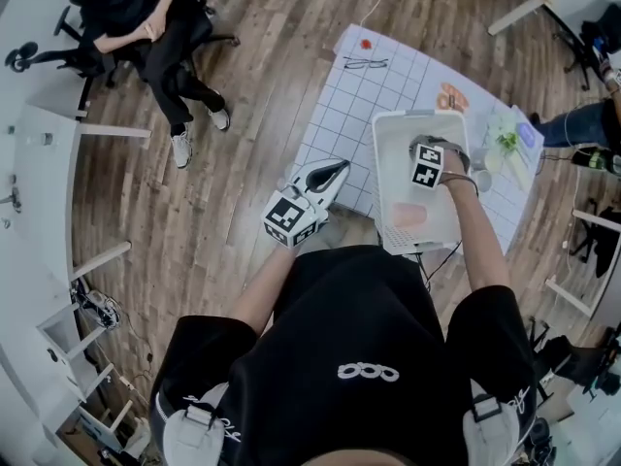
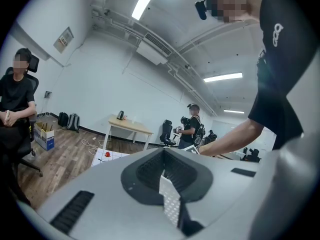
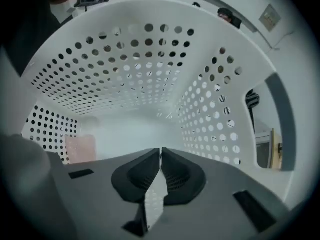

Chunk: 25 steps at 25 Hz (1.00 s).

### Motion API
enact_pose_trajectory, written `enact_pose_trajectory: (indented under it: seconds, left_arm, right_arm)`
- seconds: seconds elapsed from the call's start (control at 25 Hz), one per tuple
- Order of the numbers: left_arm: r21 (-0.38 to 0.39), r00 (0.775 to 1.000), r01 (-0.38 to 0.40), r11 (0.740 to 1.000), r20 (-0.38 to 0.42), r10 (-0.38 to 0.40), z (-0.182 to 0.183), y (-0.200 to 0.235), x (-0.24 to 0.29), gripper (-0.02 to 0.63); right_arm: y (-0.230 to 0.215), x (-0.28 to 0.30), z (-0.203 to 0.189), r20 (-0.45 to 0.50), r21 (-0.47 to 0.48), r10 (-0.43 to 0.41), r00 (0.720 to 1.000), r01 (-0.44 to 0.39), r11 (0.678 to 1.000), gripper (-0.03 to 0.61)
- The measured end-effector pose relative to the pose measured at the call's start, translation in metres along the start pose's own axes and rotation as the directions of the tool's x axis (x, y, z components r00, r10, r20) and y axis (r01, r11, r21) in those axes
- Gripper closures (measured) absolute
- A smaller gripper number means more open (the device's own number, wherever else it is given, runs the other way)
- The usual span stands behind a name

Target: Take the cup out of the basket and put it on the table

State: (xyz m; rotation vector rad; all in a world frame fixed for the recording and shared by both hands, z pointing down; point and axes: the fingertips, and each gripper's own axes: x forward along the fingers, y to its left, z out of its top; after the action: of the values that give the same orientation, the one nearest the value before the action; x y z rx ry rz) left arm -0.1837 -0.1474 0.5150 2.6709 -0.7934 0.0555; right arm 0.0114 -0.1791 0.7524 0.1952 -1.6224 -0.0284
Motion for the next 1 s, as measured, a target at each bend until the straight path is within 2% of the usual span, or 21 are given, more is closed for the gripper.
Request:
enact_pose_trajectory:
  seconds: [0.12, 0.2, 0.36, 0.52, 0.72, 0.84, 0.92, 1.0]
  left_arm:
    - [0.004, 1.0, 0.005, 1.0, 0.0, -0.005, 0.0, -0.006, 0.0, 0.606]
    - [0.008, 1.0, 0.008, 1.0, 0.0, -0.008, 0.0, -0.009, 0.0, 0.606]
    - [0.017, 1.0, 0.009, 1.0, 0.002, -0.009, -0.001, -0.015, 0.0, 0.606]
    - [0.023, 1.0, -0.005, 1.0, 0.021, 0.004, 0.004, -0.021, 0.003, 0.606]
    - [0.047, 0.999, -0.012, 0.999, 0.041, 0.01, 0.018, -0.032, 0.015, 0.606]
    - [0.068, 0.999, -0.002, 0.998, 0.044, -0.001, 0.025, -0.045, 0.026, 0.606]
    - [0.081, 0.999, 0.009, 0.997, 0.044, -0.013, 0.028, -0.055, 0.034, 0.606]
    - [0.092, 0.999, 0.024, 0.995, 0.039, -0.028, 0.031, -0.064, 0.042, 0.606]
  right_arm:
    - [-0.002, -0.021, 0.007, 0.091, 0.071, -0.081, 0.993, 0.074, 0.995, 0.545]
    - [-0.004, -0.039, 0.015, 0.165, 0.13, -0.143, 0.976, 0.122, 0.984, 0.545]
    - [-0.006, -0.083, 0.034, 0.314, 0.258, -0.265, 0.912, 0.187, 0.948, 0.545]
    - [-0.003, -0.14, 0.046, 0.433, 0.376, -0.386, 0.814, 0.226, 0.899, 0.546]
    - [0.004, -0.222, 0.053, 0.551, 0.509, -0.527, 0.647, 0.24, 0.827, 0.546]
    - [0.012, -0.263, 0.05, 0.596, 0.56, -0.582, 0.553, 0.233, 0.795, 0.546]
    - [0.016, -0.282, 0.046, 0.611, 0.583, -0.604, 0.511, 0.226, 0.781, 0.546]
    - [0.02, -0.292, 0.041, 0.619, 0.598, -0.619, 0.484, 0.22, 0.771, 0.546]
